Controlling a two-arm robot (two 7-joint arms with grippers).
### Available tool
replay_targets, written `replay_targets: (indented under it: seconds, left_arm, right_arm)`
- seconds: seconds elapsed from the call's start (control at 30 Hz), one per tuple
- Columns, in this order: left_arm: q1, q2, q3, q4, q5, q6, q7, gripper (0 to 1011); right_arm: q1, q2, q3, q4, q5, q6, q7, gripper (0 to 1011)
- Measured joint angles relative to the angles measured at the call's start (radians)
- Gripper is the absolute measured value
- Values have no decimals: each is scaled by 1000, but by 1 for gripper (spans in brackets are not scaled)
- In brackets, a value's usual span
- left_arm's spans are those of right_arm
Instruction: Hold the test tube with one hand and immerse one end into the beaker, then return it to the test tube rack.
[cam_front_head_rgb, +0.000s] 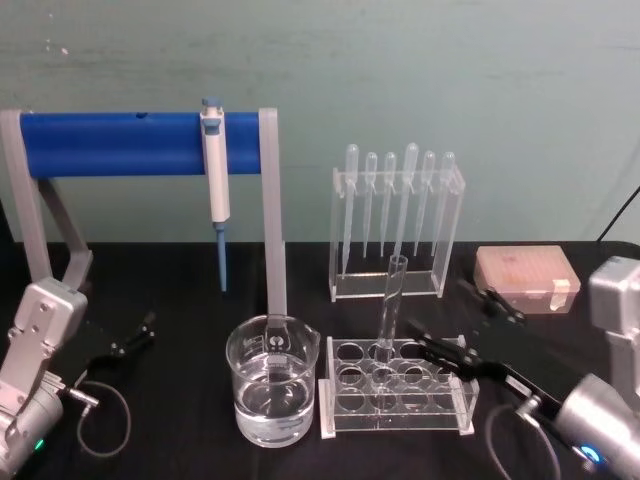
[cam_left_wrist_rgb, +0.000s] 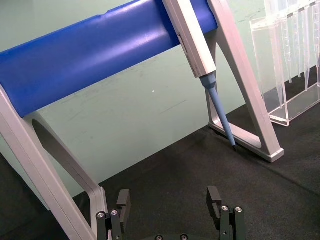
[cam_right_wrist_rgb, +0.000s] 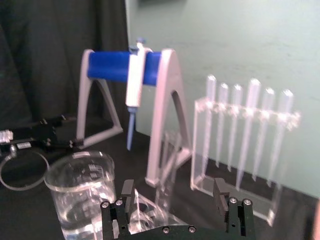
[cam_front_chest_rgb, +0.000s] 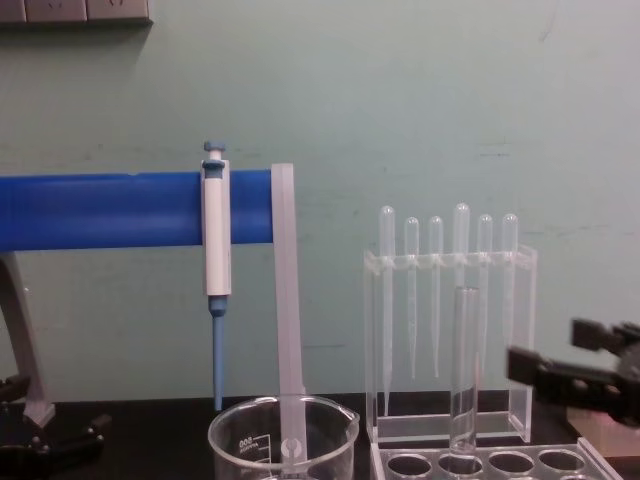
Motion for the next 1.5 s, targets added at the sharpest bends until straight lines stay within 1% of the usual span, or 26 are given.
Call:
replay_targets:
  seconds: [0.1,0.17,0.23,0.27,0.3,0.37,0.4,0.43,0.47,0.6,0.63,0.67,0.7,0.8,0.83,0.93,0.97,1.03,1.13,1.37,1.5]
  left_arm:
    - [0,0,0,0,0,0,0,1000]
    - [0,0,0,0,0,0,0,1000]
    - [0,0,0,0,0,0,0,1000]
    - [0,0,0,0,0,0,0,1000]
    - [0,0,0,0,0,0,0,1000]
    - [0,0,0,0,0,0,0,1000]
    - [0,0,0,0,0,0,0,1000]
    - [0,0,0,0,0,0,0,1000]
    - [0,0,0,0,0,0,0,1000]
    - [0,0,0,0,0,0,0,1000]
    - [0,0,0,0,0,0,0,1000]
    - [0,0,0,0,0,0,0,1000]
    - [0,0,0,0,0,0,0,1000]
    - [0,0,0,0,0,0,0,1000]
    - [0,0,0,0,0,0,0,1000]
    - [0,0,0,0,0,0,0,1000]
    - [0,0,0,0,0,0,0,1000]
    - [0,0,0,0,0,0,0,1000]
    - [0,0,0,0,0,0,0,1000]
    - [0,0,0,0,0,0,0,1000]
    - [0,0,0,0,0,0,0,1000]
  right_arm:
    - [-36,7,25,3,-1,-12,-8,1000]
    - [-51,4,43,23,-9,-25,-21,1000]
    - [-55,-8,60,52,-26,-47,-43,1000]
    - [-55,-8,60,52,-26,-47,-43,1000]
    - [-51,-20,69,77,-38,-70,-56,1000]
    - [-42,-33,75,102,-55,-98,-69,1000]
    - [-33,-46,77,124,-79,-121,-87,1000]
    - [-25,-54,77,137,-94,-130,-98,1000]
    - [-8,-71,76,165,-127,-144,-127,1000]
    - [34,-108,67,227,-197,-159,-189,1000]
    - [53,-124,60,252,-238,-165,-223,1000]
    - [63,-133,56,264,-260,-169,-241,1000]
    - [81,-148,47,286,-308,-176,-277,1000]
    - [109,-171,33,318,-375,-182,-332,1000]
    - [124,-185,25,336,-413,-184,-360,1000]
    - [139,-201,18,355,-450,-184,-391,1000]
    - [146,-209,16,363,-468,-183,-405,1000]
    - [149,-216,17,368,-486,-181,-419,1000]
    - [147,-219,25,369,-494,-180,-425,1000]
    - [130,-218,62,358,-492,-176,-423,1000]
    - [127,-217,68,356,-488,-175,-417,1000]
